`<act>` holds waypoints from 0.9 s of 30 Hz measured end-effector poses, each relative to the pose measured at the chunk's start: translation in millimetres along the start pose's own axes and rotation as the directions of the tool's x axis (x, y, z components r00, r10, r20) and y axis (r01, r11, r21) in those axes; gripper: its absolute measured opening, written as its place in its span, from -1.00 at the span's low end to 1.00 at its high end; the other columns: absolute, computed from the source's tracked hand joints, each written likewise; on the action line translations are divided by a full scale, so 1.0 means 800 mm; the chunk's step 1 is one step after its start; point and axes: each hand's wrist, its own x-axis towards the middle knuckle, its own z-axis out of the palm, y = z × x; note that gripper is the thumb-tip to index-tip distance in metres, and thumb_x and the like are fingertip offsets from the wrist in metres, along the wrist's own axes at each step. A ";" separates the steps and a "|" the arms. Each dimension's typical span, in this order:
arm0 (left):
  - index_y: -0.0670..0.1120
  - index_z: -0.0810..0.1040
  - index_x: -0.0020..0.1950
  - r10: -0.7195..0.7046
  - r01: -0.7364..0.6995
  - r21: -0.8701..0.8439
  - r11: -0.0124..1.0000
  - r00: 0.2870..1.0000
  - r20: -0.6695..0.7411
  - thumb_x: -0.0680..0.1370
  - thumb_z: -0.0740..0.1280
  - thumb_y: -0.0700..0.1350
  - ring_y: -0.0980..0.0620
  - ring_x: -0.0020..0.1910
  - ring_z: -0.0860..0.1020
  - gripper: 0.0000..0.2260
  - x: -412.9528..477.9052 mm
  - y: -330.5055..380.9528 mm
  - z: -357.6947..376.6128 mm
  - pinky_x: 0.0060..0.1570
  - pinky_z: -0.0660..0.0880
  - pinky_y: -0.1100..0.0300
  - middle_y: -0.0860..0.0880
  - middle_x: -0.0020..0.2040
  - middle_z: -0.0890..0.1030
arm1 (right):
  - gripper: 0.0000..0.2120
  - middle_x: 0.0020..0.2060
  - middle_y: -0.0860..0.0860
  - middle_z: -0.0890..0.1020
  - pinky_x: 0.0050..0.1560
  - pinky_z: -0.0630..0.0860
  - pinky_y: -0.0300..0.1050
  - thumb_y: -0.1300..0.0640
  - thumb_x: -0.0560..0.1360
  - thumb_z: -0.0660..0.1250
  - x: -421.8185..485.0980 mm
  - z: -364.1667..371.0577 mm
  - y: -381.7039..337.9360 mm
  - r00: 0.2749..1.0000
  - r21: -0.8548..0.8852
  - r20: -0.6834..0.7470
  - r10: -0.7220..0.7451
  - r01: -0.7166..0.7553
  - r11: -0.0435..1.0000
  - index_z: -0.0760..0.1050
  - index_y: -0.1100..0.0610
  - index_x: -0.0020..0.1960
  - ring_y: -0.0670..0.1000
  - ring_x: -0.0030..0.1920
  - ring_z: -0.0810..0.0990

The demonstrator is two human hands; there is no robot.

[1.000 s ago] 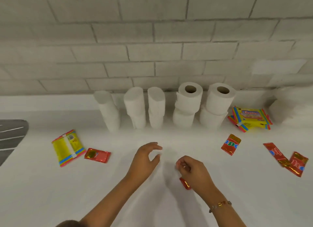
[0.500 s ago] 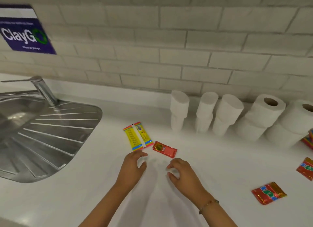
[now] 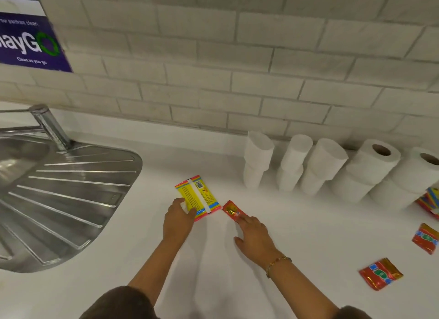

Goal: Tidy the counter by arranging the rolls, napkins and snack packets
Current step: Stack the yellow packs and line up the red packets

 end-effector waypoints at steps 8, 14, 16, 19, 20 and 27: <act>-0.14 0.16 0.42 -0.096 0.114 0.199 0.973 0.990 -0.101 0.32 0.52 0.04 -0.24 0.24 0.42 -0.18 0.027 0.037 0.041 0.19 0.38 -0.12 -0.23 0.25 0.43 | -0.53 0.33 0.07 0.38 0.22 0.34 -0.07 0.00 0.52 0.21 0.002 0.001 0.001 0.999 -0.025 0.044 -0.030 0.031 0.999 0.30 0.15 0.37 0.09 0.21 0.36; -0.09 -0.06 0.51 -0.045 0.044 -0.042 0.998 0.999 -0.019 0.35 0.48 -0.22 -0.30 0.20 0.47 -0.08 0.041 0.029 0.039 0.14 0.45 -0.08 -0.26 0.22 0.52 | -0.58 0.32 0.07 0.37 0.33 0.22 -0.08 -0.01 0.51 0.23 0.018 -0.005 0.013 0.996 -0.009 0.052 -0.074 0.074 0.997 0.37 0.13 0.32 0.09 0.32 0.28; -0.07 -0.05 0.52 -0.048 0.042 -0.139 0.989 0.998 -0.046 0.42 0.42 -0.24 -0.28 0.20 0.49 -0.16 0.036 0.021 0.029 0.13 0.46 -0.07 -0.24 0.24 0.52 | -0.52 0.38 0.06 0.32 0.36 0.22 -0.06 -0.01 0.52 0.23 0.035 -0.010 0.010 0.993 0.011 0.076 -0.093 0.092 0.996 0.31 0.14 0.38 0.10 0.35 0.26; -0.15 0.24 0.44 -0.049 0.026 -0.241 0.970 0.995 -0.089 0.50 0.33 -0.25 -0.24 0.16 0.54 -0.47 0.025 0.005 0.008 -0.04 0.53 0.08 -0.19 0.17 0.55 | -0.52 0.41 0.07 0.31 0.35 0.27 -0.04 0.00 0.51 0.25 0.071 -0.015 0.003 0.989 0.011 0.096 -0.113 0.113 0.994 0.30 0.17 0.37 0.10 0.34 0.26; -0.17 0.39 0.33 -0.031 0.004 -0.269 0.963 0.995 -0.096 0.52 0.31 -0.25 -0.21 0.10 0.57 -0.63 0.021 -0.001 0.000 -0.18 0.53 0.22 -0.16 0.08 0.57 | -0.51 0.42 0.08 0.31 0.35 0.28 -0.04 0.00 0.51 0.26 0.084 -0.016 0.000 0.988 0.007 0.103 -0.113 0.113 0.994 0.30 0.18 0.37 0.11 0.34 0.26; -0.12 0.48 0.05 -0.004 -0.050 -0.285 0.957 0.983 -0.186 0.55 0.28 -0.20 0.00 -0.14 0.51 -0.90 0.013 -0.017 -0.055 -0.33 0.37 0.38 -0.04 -0.06 0.52 | -0.49 0.27 0.17 0.43 0.26 0.37 -0.01 0.03 0.47 0.31 0.179 -0.025 -0.025 0.993 0.003 0.111 -0.025 0.025 1.000 0.30 0.26 0.32 0.16 0.28 0.31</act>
